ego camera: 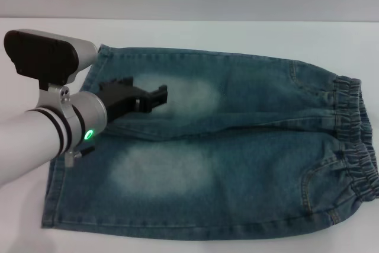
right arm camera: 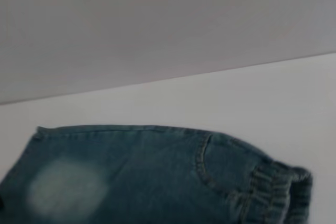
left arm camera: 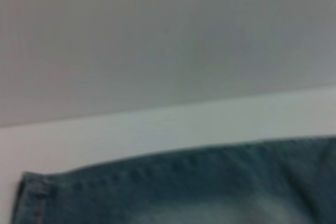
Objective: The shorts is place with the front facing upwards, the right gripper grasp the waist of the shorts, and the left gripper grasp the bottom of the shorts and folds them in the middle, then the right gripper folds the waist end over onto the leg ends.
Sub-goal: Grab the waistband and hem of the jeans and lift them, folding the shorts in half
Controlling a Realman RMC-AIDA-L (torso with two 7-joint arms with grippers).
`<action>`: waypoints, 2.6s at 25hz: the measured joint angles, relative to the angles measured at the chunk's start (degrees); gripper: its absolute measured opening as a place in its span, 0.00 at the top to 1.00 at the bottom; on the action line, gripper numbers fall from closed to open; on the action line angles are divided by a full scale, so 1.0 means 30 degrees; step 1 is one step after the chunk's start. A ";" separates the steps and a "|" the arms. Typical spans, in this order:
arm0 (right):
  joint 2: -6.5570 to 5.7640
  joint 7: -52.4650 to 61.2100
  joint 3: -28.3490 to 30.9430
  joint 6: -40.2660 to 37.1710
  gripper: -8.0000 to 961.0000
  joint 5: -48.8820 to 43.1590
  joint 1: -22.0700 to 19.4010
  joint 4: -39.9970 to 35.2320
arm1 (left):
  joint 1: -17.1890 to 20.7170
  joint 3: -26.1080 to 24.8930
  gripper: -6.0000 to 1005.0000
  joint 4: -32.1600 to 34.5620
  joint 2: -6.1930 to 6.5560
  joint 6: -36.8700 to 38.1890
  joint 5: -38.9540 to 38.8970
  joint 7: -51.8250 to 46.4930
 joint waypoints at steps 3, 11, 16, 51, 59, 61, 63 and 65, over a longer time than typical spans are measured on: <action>0.0070 0.0004 0.0015 -0.0504 0.34 0.0673 -0.0694 -0.0058 | 0.0232 -0.0845 0.21 -0.1709 -0.0014 -0.3122 0.0509 0.0208; 0.0216 -0.0114 0.0071 -0.2283 0.34 0.2245 -0.3064 -0.0875 | -0.0017 -0.1755 0.23 -0.5018 -0.0059 -1.0323 0.4644 -0.2584; 0.0113 -0.0109 0.0062 -0.2696 0.34 0.2726 -0.4022 -0.1189 | -0.0042 -0.1539 0.23 -0.7516 -0.0076 -1.3999 0.7680 -0.5173; 0.0006 -0.0206 0.0020 -0.2480 0.34 0.3931 -0.4668 -0.2313 | -0.2069 -0.2559 0.30 -0.6469 0.0022 -2.4451 0.8028 -0.8485; -0.0019 -0.0310 0.0014 -0.2466 0.34 0.3854 -0.4641 -0.2313 | -0.3079 -0.2255 0.31 -0.5353 0.0005 -2.5096 0.7960 -0.9109; -0.0021 -0.0317 0.0014 -0.2465 0.34 0.3854 -0.4635 -0.2312 | -0.3101 -0.2280 0.31 -0.5424 -0.0004 -2.5206 0.7947 -0.9110; -0.0022 -0.0344 0.0015 -0.2465 0.34 0.3858 -0.4632 -0.2313 | -0.3107 -0.2243 0.32 -0.5480 -0.0002 -2.5228 0.7952 -0.9185; -0.0031 -0.0363 0.0015 -0.2459 0.34 0.3869 -0.4629 -0.2313 | -0.3153 -0.2228 0.36 -0.5475 0.0001 -2.5233 0.7956 -0.9224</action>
